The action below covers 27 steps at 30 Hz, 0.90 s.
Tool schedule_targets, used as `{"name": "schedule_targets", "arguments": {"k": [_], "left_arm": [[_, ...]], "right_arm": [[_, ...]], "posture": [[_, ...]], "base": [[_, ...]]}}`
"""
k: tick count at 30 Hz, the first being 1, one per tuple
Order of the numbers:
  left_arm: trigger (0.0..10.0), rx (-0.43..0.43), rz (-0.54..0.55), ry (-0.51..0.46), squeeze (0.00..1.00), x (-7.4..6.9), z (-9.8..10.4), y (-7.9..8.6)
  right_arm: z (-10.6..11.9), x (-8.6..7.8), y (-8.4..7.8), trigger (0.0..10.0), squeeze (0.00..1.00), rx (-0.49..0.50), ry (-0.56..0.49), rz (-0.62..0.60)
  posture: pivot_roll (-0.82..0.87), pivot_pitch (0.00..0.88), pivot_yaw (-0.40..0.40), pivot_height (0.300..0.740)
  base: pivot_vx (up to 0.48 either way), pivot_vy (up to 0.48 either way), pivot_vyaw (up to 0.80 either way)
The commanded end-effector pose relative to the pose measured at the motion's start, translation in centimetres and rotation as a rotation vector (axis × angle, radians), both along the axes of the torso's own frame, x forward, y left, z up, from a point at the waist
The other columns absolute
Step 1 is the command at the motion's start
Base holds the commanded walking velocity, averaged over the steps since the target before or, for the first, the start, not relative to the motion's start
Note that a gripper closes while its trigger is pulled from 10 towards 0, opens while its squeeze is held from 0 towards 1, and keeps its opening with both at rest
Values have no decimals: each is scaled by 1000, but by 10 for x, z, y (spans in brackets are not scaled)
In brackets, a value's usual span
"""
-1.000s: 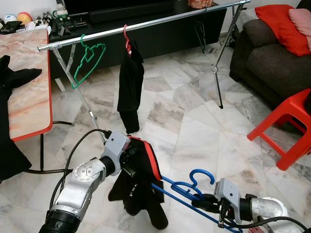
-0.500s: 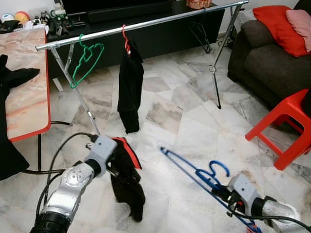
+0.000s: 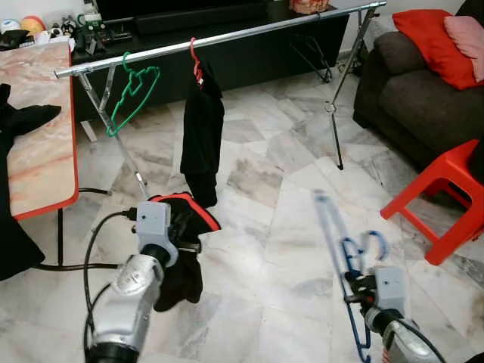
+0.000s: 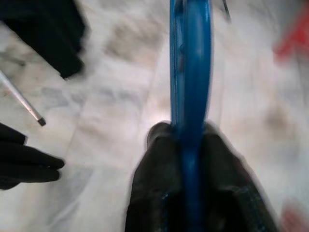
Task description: Hang hanger
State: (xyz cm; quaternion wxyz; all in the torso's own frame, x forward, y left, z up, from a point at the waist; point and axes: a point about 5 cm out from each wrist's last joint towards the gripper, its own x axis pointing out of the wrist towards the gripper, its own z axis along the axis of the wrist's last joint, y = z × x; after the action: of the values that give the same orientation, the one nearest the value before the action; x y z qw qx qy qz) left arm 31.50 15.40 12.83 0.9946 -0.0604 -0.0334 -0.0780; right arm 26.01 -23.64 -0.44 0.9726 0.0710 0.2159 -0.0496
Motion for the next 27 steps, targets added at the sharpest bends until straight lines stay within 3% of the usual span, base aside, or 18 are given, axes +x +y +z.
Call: {"name": "schedule_targets", "arguments": {"k": [1,3,5,9,11,12,15,17,20,23,27], "left_arm": [[10000,-34,-7,-70,0,-3,15,-8],[10000,-45,-7,-84,0,-4,18,-10],[10000,-53,-5,-124,0,-7,28,-13],[10000,-69,-13,-118,0,-10,27,-16],[10000,7,-68,-130,0,-17,28,-26],[10000,24,-74,-135,0,-18,29,-28],[10000,29,-55,-151,0,-18,35,-26],[10000,45,-44,-146,0,-15,36,-24],[10000,25,-22,-136,0,-13,36,-23],[10000,74,-28,-145,0,-13,38,-24],[10000,62,-21,-146,0,-15,40,-24]], "right_arm": [[-24,-20,2,10000,0,37,119,-82],[-29,-24,3,10000,0,39,142,-87],[-51,-49,5,10000,0,108,271,-201],[-62,-64,7,10000,0,116,343,-253],[-75,-88,6,10000,0,145,415,-424],[-77,-92,6,10000,0,168,418,-472],[-78,-92,12,10000,0,211,395,-469],[-80,-93,17,10000,0,173,424,-382],[-81,-95,15,10000,0,150,438,-384],[-79,-95,9,10000,0,104,438,-386],[-79,-95,8,10000,0,101,438,-398]], "posture": [[-34,156,2,740],[-34,154,4,740],[-25,150,1,740],[-7,143,-1,740],[2,135,4,740],[5,133,8,740],[5,128,13,740],[2,126,18,740],[2,119,22,740],[10,112,26,740],[8,107,29,740]], "base": [[0,0,0],[0,0,0],[0,0,0],[0,0,0],[0,0,0],[0,0,0],[0,0,0],[0,0,0],[0,0,0],[0,0,785],[0,0,798]]}}
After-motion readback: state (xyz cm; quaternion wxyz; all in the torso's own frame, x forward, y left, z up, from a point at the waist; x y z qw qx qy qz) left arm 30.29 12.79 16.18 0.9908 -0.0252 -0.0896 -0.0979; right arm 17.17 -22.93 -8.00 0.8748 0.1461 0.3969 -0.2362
